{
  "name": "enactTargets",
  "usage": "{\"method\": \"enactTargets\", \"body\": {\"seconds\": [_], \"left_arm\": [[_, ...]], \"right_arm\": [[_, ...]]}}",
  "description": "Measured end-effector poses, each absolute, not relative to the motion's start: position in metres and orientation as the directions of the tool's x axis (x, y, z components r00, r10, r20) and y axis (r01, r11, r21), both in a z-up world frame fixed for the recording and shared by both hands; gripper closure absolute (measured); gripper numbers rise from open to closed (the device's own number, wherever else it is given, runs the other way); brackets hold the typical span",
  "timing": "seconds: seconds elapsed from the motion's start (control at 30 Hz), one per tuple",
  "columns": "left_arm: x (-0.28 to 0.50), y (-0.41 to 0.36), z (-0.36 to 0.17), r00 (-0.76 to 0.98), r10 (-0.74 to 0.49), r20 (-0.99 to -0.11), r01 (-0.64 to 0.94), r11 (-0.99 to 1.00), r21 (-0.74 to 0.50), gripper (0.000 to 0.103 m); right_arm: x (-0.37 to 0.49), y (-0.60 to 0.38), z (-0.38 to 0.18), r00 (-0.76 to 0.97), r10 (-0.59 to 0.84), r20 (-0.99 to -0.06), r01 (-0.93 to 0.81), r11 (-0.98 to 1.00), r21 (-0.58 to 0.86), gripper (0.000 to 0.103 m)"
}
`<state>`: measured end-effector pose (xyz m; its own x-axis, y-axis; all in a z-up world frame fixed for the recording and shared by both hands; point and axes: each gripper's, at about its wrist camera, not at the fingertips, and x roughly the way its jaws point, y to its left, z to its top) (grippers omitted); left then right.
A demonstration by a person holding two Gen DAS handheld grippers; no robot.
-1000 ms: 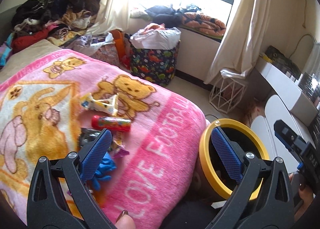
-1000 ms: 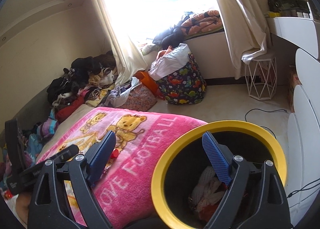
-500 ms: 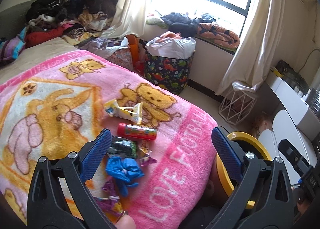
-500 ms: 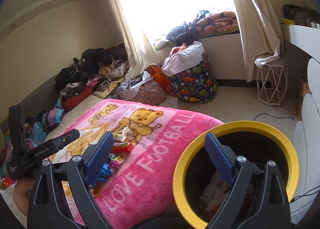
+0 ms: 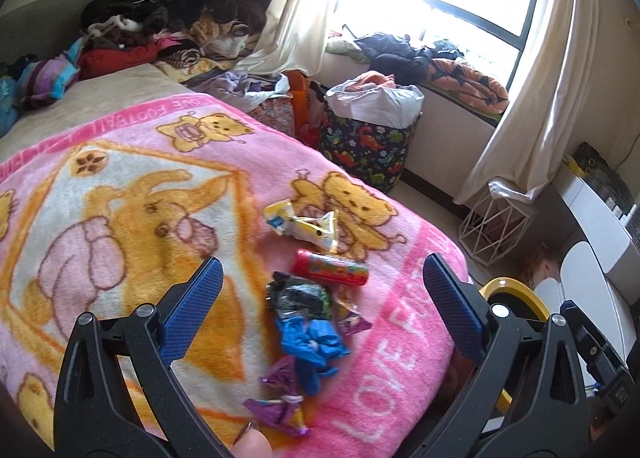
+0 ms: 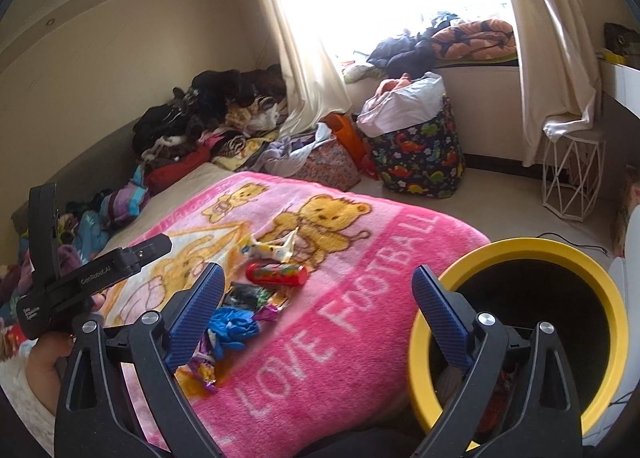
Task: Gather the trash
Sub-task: 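Move both open tools back over the remaining wrappers on the blanket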
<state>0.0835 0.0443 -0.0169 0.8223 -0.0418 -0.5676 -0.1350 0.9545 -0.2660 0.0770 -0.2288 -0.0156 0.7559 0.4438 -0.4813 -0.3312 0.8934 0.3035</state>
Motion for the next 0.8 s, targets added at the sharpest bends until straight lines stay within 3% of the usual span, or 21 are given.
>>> {"method": "enactTargets", "body": {"seconds": [0.63,0.8], "left_arm": [[0.058,0.082,-0.068,0.739,-0.052,-0.671,-0.15,0.959,-0.24,0.011],[0.057,0.079,-0.084,0.705,-0.094,-0.703,-0.124,0.959,-0.253,0.017]], "right_arm": [[0.115,-0.17,-0.043,0.663,0.485,-0.57,-0.403,0.873,0.273,0.011],[0.13,-0.156,-0.053,0.636,0.492,-0.594,-0.416,0.867,0.273,0.011]]}}
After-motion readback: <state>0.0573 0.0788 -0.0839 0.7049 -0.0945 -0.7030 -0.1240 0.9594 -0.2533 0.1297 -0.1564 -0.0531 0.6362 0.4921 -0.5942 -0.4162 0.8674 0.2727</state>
